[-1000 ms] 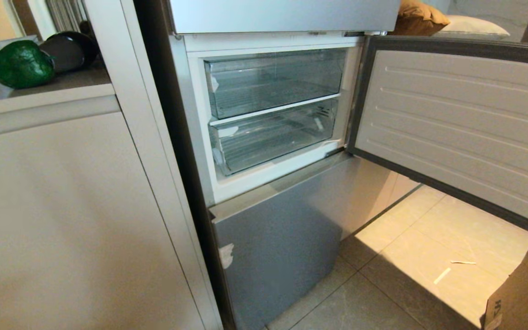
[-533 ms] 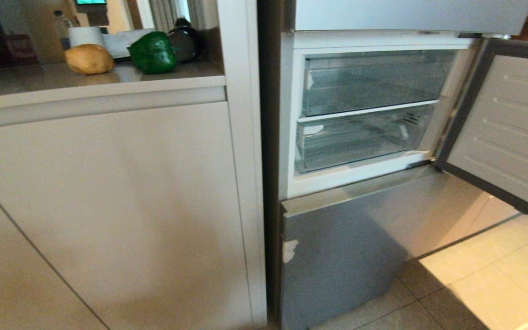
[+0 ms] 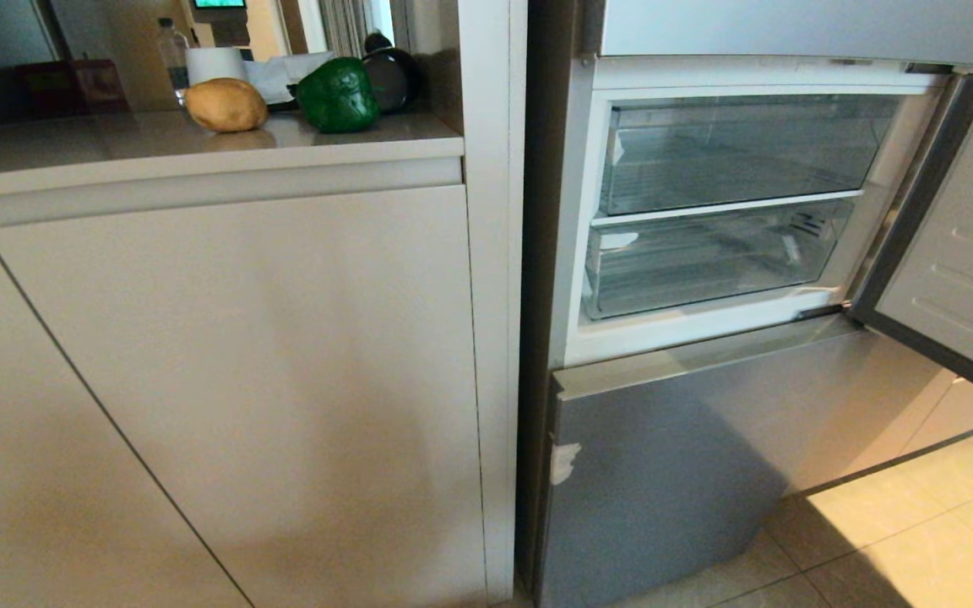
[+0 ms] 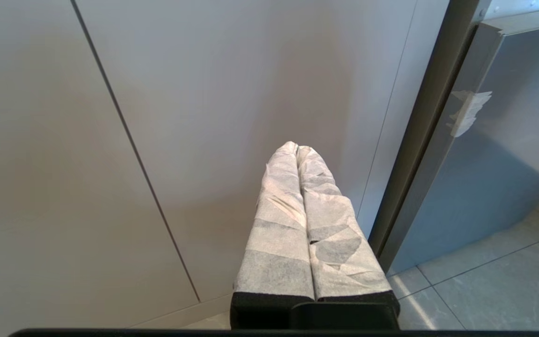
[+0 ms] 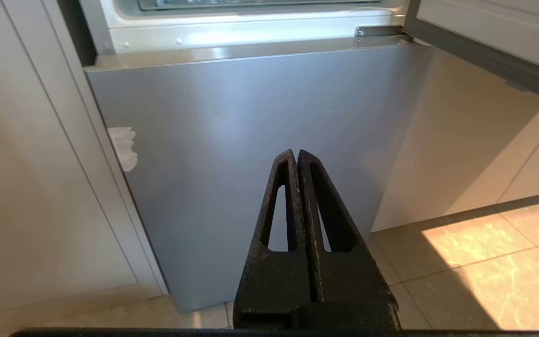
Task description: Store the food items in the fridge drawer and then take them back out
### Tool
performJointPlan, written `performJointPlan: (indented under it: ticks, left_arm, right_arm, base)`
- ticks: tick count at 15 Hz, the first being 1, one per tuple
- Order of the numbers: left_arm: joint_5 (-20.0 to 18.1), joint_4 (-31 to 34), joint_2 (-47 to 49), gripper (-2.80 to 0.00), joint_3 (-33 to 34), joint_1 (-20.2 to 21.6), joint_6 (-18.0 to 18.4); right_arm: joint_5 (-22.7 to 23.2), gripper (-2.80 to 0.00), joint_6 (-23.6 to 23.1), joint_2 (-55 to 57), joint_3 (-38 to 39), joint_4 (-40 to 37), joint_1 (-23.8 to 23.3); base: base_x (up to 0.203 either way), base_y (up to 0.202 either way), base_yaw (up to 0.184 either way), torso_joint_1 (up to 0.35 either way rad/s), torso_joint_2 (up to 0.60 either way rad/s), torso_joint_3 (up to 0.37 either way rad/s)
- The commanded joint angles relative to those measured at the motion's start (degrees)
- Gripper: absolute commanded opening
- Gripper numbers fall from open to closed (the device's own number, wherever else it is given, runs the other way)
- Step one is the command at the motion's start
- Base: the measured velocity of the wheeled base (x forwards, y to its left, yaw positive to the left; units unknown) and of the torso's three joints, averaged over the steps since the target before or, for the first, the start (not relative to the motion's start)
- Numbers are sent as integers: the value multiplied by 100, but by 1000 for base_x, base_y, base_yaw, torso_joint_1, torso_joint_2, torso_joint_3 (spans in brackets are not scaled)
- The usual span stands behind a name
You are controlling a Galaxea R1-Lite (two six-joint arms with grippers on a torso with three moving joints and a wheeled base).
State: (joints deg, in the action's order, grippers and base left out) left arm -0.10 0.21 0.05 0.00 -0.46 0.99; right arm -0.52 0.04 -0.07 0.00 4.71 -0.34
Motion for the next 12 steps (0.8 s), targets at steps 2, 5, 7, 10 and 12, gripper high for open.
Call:
performJointPlan:
  ticks: [2, 5, 7, 10, 12]
  left_arm:
    - [1, -3, 4, -280, 0, 2, 6]
    - [1, -3, 4, -280, 0, 2, -2]
    - [1, -3, 4, -280, 0, 2, -2]
    - [1, -3, 4, -280, 0, 2, -2]
    - [1, -3, 4, -280, 0, 2, -2]
  right_arm:
    - [-28, -280, -38, -1, 144, 4, -1]
    - [-83, -280, 81, 412, -879, -170, -1]
    - [17, -280, 265, 1504, -1612, -252, 3]
    - [731, -280, 821, 3222, -2450, -241, 6]
    - [1311, -280, 1080, 4127, -2663, 103, 7]
  base:
    - [0, 0, 0, 0, 0, 0]
    - [0, 0, 0, 0, 0, 0]
    - [0, 0, 0, 0, 0, 0]
    - [0, 0, 0, 0, 0, 0]
    - [0, 0, 0, 0, 0, 0]
